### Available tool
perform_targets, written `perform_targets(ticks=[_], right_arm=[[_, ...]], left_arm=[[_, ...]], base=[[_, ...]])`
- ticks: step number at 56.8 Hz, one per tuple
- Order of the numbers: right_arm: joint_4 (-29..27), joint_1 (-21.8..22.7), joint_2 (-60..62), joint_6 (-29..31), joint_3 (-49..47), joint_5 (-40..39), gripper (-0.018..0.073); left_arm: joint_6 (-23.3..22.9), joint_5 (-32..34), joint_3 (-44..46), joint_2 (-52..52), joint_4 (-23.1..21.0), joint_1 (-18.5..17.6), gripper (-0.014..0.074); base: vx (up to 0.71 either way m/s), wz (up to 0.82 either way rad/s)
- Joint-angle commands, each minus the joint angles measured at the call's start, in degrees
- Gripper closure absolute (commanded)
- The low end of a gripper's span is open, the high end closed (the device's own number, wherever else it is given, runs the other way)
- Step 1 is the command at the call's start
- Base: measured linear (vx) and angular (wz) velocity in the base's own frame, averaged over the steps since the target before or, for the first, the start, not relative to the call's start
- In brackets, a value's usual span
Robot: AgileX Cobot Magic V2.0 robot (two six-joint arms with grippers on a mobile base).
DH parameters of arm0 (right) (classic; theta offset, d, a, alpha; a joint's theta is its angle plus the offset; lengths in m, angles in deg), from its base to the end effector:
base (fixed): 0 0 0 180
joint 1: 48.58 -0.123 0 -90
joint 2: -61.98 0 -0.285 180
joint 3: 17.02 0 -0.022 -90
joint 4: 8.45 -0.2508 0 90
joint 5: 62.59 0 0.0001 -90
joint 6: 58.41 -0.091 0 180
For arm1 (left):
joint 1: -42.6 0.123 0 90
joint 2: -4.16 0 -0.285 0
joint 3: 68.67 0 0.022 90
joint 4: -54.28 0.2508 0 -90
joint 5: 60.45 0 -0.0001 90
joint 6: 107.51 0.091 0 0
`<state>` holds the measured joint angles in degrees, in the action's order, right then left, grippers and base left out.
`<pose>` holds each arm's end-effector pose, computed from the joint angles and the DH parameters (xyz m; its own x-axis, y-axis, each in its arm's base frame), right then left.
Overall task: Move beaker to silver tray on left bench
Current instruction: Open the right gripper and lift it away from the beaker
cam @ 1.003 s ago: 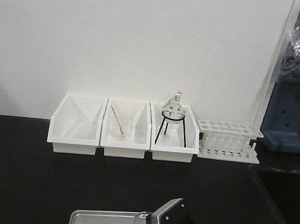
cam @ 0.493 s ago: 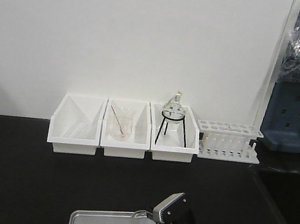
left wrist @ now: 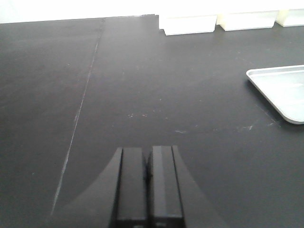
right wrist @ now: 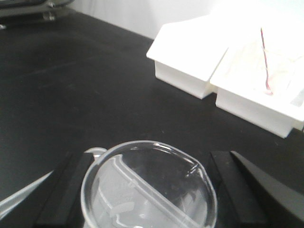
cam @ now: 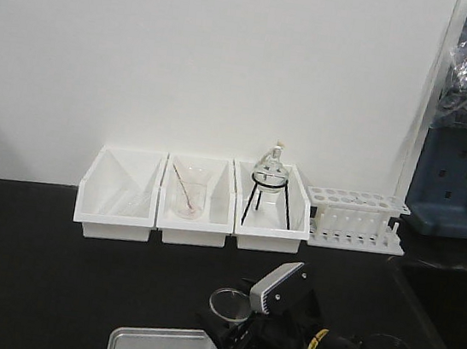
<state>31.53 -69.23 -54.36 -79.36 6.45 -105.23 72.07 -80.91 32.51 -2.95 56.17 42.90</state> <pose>0.3457 0.1726 0.1803 -0.0995 -0.2164 -0.9712 -0.7431 0.6653 -0.0721 0.0531 0.0013 0.1723 -0.2823 0.0221 -0.9591 -0.0096 0.9996 0.0259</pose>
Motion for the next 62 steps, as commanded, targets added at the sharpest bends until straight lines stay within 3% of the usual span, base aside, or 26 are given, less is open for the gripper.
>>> perform_targets(ticks=[1, 27, 46, 62], right_arm=[[-1.4, 0.2, 3.0, 0.0, -1.5, -4.1, 0.0108], [-1.4, 0.2, -4.3, 1.0, -1.5, -3.3, 0.0104], [-1.4, 0.2, -5.2, 1.4, -1.5, -3.8, 0.0008], [-1.4, 0.2, -5.2, 1.3, -1.5, -6.6, -0.0010]], left_arm=[[-0.2, 4.4, -1.6, 0.9, -0.1, -0.4, 0.0595], [-0.2, 4.4, -1.6, 0.9, -0.1, -0.4, 0.0595], [-0.2, 4.4, -1.6, 0.9, -0.1, -0.4, 0.0595], [-0.2, 4.4, -1.6, 0.9, -0.1, -0.4, 0.0595]], base=[[0.00, 0.00], [0.00, 0.00], [0.00, 0.00], [0.00, 0.00]])
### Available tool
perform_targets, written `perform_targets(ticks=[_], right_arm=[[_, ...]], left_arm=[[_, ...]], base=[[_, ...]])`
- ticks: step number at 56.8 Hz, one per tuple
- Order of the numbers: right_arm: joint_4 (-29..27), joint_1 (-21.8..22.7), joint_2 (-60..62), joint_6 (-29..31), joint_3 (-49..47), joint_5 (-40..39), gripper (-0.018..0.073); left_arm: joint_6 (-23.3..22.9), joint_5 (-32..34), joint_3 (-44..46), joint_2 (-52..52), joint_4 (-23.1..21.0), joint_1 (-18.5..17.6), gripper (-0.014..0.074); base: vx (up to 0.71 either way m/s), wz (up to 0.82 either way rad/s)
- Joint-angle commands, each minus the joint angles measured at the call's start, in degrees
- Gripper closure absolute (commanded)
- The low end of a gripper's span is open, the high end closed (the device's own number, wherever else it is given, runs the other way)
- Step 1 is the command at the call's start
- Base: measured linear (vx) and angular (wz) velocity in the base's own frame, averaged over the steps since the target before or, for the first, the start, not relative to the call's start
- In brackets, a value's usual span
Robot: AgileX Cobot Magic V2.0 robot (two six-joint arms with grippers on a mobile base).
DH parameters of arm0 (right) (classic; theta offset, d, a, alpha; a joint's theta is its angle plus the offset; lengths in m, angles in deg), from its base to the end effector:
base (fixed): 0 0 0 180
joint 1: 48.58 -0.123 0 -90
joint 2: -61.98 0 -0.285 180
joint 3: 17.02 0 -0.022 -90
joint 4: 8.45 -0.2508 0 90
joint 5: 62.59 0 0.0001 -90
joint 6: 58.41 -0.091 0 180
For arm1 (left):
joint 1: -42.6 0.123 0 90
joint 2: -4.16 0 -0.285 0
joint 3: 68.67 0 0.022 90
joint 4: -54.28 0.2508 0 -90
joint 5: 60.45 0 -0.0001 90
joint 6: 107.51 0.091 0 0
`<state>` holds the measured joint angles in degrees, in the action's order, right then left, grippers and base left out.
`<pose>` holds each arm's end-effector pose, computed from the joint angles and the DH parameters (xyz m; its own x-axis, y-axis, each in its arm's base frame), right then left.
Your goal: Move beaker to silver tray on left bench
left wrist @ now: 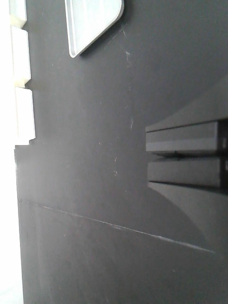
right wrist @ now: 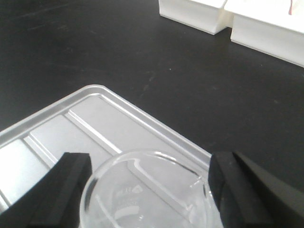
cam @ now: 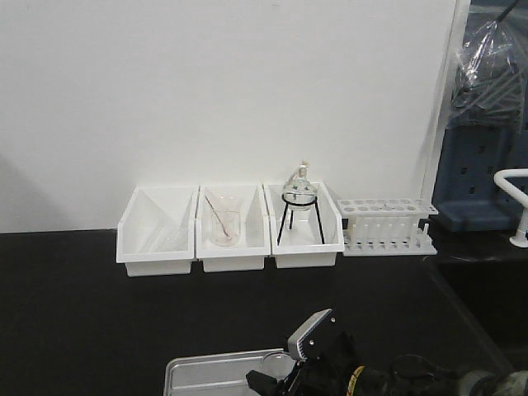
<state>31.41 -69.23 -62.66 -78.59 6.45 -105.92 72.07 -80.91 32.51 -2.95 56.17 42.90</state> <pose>0.3498 0.1745 0.1252 -0.2127 -0.2648 -0.9405 -0.7527 0.6581 -0.0151 0.0531 0.0013 0.1723 -0.2823 0.0221 -0.9591 -0.0096 0.9996 0.0259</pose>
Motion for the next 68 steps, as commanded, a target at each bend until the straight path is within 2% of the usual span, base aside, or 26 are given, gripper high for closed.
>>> perform_targets(ticks=[1, 24, 31, 36, 40, 51, 60, 68], right_arm=[[-1.3, 0.2, 3.1, 0.5, -1.5, -6.1, -0.0010], [-1.5, 0.2, 8.5, 0.5, -1.5, -7.4, -0.0010], [-1.3, 0.2, 12.5, -1.0, -1.4, -5.4, 0.0011], [-1.2, 0.2, 17.2, -5.7, -1.4, 2.4, 0.0087], [-0.8, 0.2, 21.7, -10.3, -1.4, 12.9, 0.0185], [2.3, 0.2, 35.4, -16.8, -1.1, 36.8, 0.0565], [2.2, 0.2, 47.0, -17.0, 4.1, 47.9, 0.0573], [-0.8, 0.2, 58.0, -17.8, 13.4, 50.8, 0.0570]], left_arm=[[-0.2, 4.4, -1.6, 0.9, -0.1, -0.4, 0.0595], [-0.2, 4.4, -1.6, 0.9, -0.1, -0.4, 0.0595], [-0.2, 4.4, -1.6, 0.9, -0.1, -0.4, 0.0595], [-0.2, 4.4, -1.6, 0.9, -0.1, -0.4, 0.0595], [-0.2, 4.4, -1.6, 0.9, -0.1, -0.4, 0.0595], [-0.2, 4.4, -1.6, 0.9, -0.1, -0.4, 0.0595], [-0.2, 4.4, -1.6, 0.9, -0.1, -0.4, 0.0595], [-0.2, 4.4, -1.6, 0.9, -0.1, -0.4, 0.0595]], base=[[0.00, 0.00], [0.00, 0.00], [0.00, 0.00], [0.00, 0.00], [0.00, 0.00], [0.00, 0.00], [0.00, 0.00], [0.00, 0.00]])
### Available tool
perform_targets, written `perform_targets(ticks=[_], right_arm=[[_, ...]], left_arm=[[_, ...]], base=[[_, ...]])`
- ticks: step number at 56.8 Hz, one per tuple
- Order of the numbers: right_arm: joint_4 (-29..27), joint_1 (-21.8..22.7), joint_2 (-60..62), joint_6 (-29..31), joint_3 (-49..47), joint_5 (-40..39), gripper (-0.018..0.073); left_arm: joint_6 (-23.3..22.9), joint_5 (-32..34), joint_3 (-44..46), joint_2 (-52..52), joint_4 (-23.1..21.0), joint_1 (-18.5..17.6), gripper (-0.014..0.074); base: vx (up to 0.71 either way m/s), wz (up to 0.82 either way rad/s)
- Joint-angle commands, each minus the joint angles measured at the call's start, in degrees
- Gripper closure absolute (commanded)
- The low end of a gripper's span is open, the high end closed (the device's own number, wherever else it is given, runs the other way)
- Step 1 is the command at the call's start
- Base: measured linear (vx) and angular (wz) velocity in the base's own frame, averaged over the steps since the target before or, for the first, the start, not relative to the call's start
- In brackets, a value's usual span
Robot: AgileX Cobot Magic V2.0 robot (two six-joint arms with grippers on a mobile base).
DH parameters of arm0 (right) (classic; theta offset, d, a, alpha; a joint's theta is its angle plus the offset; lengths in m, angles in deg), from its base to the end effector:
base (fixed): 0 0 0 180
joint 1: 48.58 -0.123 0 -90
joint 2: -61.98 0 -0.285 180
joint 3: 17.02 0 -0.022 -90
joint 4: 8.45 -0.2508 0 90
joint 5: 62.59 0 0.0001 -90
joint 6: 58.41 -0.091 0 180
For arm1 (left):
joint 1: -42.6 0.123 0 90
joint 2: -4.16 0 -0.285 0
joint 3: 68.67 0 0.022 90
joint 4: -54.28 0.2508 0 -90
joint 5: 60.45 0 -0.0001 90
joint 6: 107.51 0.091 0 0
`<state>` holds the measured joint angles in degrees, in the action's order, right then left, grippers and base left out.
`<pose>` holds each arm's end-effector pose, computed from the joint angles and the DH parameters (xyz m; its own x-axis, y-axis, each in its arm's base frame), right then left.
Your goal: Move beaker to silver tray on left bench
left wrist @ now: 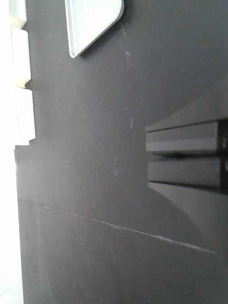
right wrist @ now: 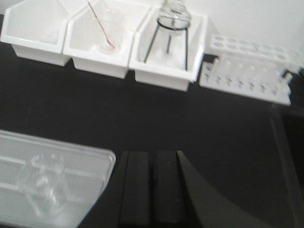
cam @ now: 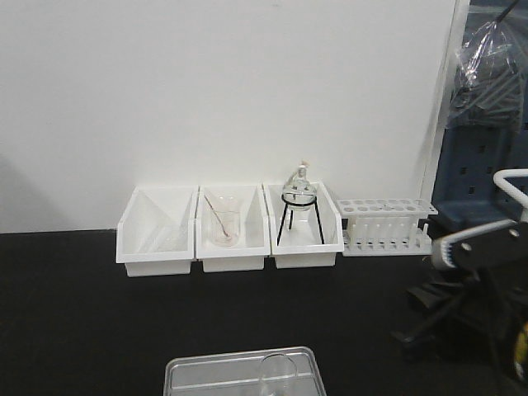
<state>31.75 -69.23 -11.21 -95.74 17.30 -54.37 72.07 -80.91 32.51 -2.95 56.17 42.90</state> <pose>0.2334 0.0789 0.3047 -0.3651 -0.1855 -0.9123 -0.2889 0.9542 -0.0784 0.0531 0.0013 0.1723 -0.2823 0.0221 -0.9591 -0.0096 0.9996 0.0259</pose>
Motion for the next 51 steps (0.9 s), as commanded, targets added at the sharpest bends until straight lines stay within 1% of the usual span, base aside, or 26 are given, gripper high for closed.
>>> perform_targets(ticks=[1, 11, 23, 33, 51], right_arm=[[-1.4, 0.2, 7.6, -0.8, 4.1, -0.7, 0.0570], [-1.4, 0.2, 20.3, -0.8, 13.6, 0.4, 0.0570], [-1.5, 0.2, 32.0, -0.8, 19.4, 0.9, 0.0570], [-1.5, 0.2, 35.6, -0.8, 20.0, 0.9, 0.0570], [-2.1, 0.2, 35.6, -0.8, 20.0, 0.9, 0.0570]], left_arm=[[-0.2, 4.4, -1.6, 0.9, -0.1, -0.4, 0.0595], [-0.2, 4.4, -1.6, 0.9, -0.1, -0.4, 0.0595], [-0.2, 4.4, -1.6, 0.9, -0.1, -0.4, 0.0595], [-0.2, 4.4, -1.6, 0.9, -0.1, -0.4, 0.0595], [-0.2, 4.4, -1.6, 0.9, -0.1, -0.4, 0.0595]], base=[[0.00, 0.00], [0.00, 0.00], [0.00, 0.00], [0.00, 0.00], [0.00, 0.00]])
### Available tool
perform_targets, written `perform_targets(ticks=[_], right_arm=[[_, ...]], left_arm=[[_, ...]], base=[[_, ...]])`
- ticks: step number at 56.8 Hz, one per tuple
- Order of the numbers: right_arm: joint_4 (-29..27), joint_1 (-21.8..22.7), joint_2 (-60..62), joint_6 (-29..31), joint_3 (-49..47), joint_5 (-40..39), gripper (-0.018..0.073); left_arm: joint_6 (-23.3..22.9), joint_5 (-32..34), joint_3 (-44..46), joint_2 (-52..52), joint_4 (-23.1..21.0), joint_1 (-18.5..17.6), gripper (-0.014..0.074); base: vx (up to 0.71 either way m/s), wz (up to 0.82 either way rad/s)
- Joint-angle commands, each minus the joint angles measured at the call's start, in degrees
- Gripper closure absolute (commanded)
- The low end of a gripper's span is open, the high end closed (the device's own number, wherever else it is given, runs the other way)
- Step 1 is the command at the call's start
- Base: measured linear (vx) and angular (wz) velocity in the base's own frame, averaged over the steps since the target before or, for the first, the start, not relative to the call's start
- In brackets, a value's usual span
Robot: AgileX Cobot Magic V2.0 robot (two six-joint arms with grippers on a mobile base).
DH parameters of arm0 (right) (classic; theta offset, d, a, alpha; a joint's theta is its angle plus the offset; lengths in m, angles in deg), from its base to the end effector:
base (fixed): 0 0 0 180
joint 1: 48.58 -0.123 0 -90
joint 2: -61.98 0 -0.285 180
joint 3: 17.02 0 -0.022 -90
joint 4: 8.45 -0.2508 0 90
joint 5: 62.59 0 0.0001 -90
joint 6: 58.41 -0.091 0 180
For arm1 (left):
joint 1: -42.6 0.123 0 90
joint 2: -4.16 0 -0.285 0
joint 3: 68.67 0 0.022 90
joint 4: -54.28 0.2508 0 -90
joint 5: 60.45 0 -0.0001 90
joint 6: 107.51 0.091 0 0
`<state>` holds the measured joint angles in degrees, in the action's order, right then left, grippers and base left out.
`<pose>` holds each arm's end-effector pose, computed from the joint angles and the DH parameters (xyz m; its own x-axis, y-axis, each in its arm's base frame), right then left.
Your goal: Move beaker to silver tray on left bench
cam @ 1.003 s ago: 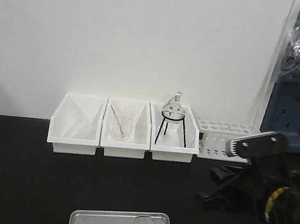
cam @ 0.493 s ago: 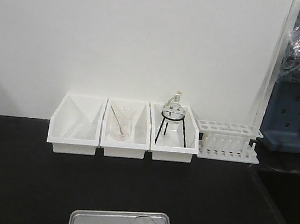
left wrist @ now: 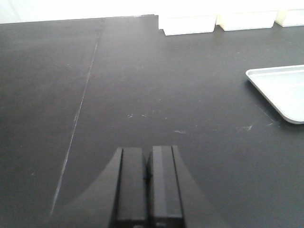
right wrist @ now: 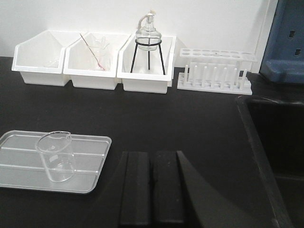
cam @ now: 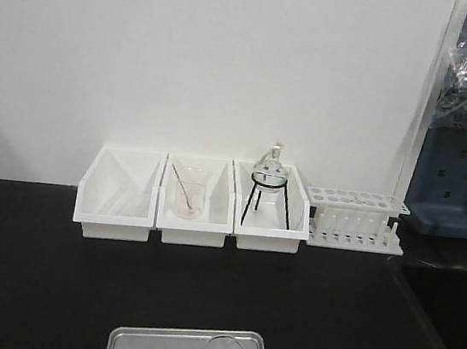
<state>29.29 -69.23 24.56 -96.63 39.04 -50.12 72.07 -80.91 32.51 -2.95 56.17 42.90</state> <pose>0.1100 0.0286 0.2819 -0.2214 -0.0624 -0.9732 -0.2249 0.9743 -0.0113 0.0531 0.0013 0.1723 -0.2823 0.0221 -0.9591 -0.0096 0.9996 0.0259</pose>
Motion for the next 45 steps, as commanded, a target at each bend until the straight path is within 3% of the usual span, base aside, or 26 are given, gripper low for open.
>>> perform_targets(ticks=[1, 8, 15, 23, 32, 45], right_arm=[[-0.2, 0.2, -0.2, 0.1, -1.7, -3.3, 0.0570], [-8.0, 0.3, 2.4, 1.6, -0.6, -2.9, 0.0570], [-20.3, 2.7, 7.6, 11.3, 4.6, -3.3, 0.0570], [-32.1, 9.6, 15.5, 23.8, 13.4, -4.8, 0.0570], [-33.9, 15.4, 25.4, 26.6, 19.6, -4.9, 0.0570], [-33.4, 16.9, 31.2, 26.5, 23.6, -8.0, 0.0570]], left_arm=[[-0.2, 4.4, -1.6, 0.9, -0.1, -0.4, 0.0595], [-0.2, 4.4, -1.6, 0.9, -0.1, -0.4, 0.0595], [-0.2, 4.4, -1.6, 0.9, -0.1, -0.4, 0.0595], [-0.2, 4.4, -1.6, 0.9, -0.1, -0.4, 0.0595], [-0.2, 4.4, -1.6, 0.9, -0.1, -0.4, 0.0595], [-0.2, 4.4, -1.6, 0.9, -0.1, -0.4, 0.0595]], base=[[0.00, 0.00], [0.00, 0.00], [0.00, 0.00], [0.00, 0.00], [0.00, 0.00], [0.00, 0.00]])
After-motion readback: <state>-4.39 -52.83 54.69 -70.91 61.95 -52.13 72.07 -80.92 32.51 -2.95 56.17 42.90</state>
